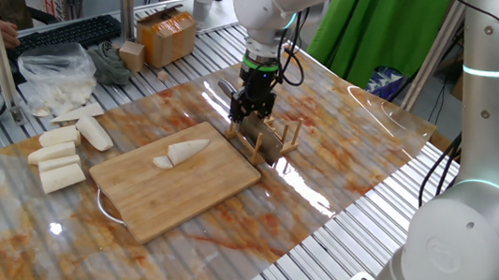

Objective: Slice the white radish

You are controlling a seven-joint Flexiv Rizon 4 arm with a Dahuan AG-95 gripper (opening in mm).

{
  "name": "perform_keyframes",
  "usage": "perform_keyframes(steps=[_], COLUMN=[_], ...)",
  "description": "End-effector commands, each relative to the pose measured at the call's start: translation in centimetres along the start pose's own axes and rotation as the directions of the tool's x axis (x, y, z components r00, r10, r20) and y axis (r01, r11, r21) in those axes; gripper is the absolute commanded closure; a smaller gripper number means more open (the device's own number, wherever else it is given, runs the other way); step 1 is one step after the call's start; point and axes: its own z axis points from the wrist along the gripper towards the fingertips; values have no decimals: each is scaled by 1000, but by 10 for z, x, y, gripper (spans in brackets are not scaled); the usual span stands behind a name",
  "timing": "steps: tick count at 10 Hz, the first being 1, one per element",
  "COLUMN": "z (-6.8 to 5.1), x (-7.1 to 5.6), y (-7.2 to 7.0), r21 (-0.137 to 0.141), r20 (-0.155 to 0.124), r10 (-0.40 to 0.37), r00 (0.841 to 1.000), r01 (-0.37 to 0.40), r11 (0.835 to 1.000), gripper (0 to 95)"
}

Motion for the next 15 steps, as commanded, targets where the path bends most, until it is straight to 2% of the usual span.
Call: perform_keyframes(steps=[1,7,10,13,14,15], z=[-1,0,9,9,9,9], x=[0,0,-1,0,0,0], y=[0,0,3,4,4,4], r21=[1,-4,-4,-6,-5,-5], r20=[3,8,9,6,2,4], r10=[-1,-15,-16,-28,-44,-51], r00=[1000,1000,1000,1000,999,999], r01=[1,16,16,28,44,51], r11=[1000,1000,1000,1000,999,999], gripper=[380,380,380,380,760,950])
